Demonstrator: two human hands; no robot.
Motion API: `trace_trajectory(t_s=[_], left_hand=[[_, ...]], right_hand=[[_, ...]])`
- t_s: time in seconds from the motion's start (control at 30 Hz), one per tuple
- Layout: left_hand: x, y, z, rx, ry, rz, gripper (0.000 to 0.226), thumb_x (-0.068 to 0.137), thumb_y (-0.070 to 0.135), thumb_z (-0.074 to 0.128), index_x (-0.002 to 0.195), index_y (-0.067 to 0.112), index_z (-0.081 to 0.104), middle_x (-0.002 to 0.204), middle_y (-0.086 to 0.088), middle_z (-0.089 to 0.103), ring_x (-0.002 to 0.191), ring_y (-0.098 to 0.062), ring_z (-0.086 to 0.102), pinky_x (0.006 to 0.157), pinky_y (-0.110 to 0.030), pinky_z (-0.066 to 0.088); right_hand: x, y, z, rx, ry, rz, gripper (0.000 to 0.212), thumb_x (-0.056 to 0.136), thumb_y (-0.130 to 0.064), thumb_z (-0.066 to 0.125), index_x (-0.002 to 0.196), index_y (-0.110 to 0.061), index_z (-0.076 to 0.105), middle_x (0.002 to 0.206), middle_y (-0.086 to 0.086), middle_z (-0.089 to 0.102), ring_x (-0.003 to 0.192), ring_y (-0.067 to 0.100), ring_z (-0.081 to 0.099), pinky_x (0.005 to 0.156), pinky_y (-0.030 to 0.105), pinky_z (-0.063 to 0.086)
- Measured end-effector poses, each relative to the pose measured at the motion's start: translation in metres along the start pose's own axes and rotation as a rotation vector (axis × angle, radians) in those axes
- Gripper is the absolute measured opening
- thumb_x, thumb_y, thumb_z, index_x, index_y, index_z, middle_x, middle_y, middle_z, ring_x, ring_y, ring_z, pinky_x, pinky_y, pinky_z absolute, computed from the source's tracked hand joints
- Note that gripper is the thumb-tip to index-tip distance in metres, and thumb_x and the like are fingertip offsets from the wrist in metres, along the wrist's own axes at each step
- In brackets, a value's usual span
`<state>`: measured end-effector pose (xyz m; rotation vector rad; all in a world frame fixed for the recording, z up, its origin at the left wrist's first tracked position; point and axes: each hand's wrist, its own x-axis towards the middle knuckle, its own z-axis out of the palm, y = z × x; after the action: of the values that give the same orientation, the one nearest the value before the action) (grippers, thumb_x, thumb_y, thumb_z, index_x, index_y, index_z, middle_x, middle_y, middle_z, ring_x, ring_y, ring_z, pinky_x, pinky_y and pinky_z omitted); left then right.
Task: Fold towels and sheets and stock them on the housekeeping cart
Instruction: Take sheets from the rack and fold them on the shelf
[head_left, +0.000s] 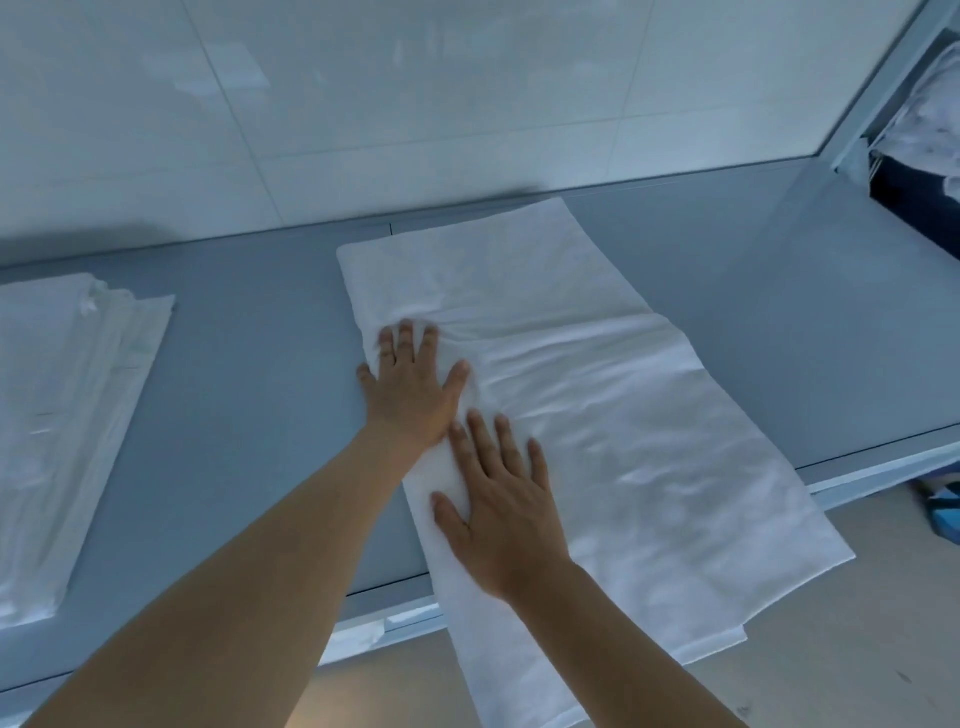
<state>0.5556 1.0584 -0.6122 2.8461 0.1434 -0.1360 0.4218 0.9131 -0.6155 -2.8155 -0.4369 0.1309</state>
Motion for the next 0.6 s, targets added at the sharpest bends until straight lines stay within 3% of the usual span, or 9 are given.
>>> trace_trajectory(t_s=[0.13, 0.3, 0.47, 0.6], left_hand=[[-0.007, -0.008, 0.004, 0.032, 0.063, 0.047, 0.074, 0.101, 0.066, 0.021, 0.165, 0.03, 0.009, 0.174, -0.001, -0.002, 0.159, -0.026, -0.004, 0.124, -0.063, 0.012], [-0.007, -0.006, 0.004, 0.033, 0.093, 0.033, 0.072, 0.102, 0.064, 0.026, 0.164, 0.031, 0.012, 0.174, 0.002, 0.0, 0.16, -0.023, -0.002, 0.124, -0.061, 0.014], [-0.006, -0.005, 0.003, 0.039, 0.057, 0.029, 0.071, 0.102, 0.064, 0.023, 0.164, 0.032, 0.007, 0.173, 0.003, -0.005, 0.159, -0.023, -0.006, 0.125, -0.06, 0.011], [-0.009, 0.011, -0.001, 0.131, 0.037, -0.022, 0.073, 0.103, 0.056, 0.028, 0.165, 0.021, 0.013, 0.173, -0.005, 0.004, 0.159, -0.027, 0.001, 0.125, -0.06, 0.011]], right_hand=[[0.025, 0.023, -0.02, -0.013, -0.004, -0.054, 0.07, 0.103, -0.054, 0.019, 0.165, -0.022, 0.016, 0.173, -0.002, 0.009, 0.159, 0.02, 0.004, 0.127, 0.048, 0.01], [0.112, 0.081, -0.048, -0.104, -0.065, -0.166, 0.065, 0.107, -0.053, 0.026, 0.165, -0.027, 0.01, 0.173, -0.008, 0.002, 0.159, 0.015, 0.001, 0.128, 0.044, 0.004], [0.12, 0.178, -0.065, -0.122, -0.001, 0.101, 0.07, 0.105, -0.06, 0.021, 0.165, -0.028, 0.008, 0.173, -0.008, 0.001, 0.159, 0.013, 0.001, 0.127, 0.037, 0.004], [0.091, 0.18, -0.059, -0.102, 0.041, 0.148, 0.074, 0.101, -0.062, 0.011, 0.165, -0.025, 0.008, 0.173, -0.005, 0.003, 0.159, 0.018, 0.002, 0.127, 0.043, 0.006]])
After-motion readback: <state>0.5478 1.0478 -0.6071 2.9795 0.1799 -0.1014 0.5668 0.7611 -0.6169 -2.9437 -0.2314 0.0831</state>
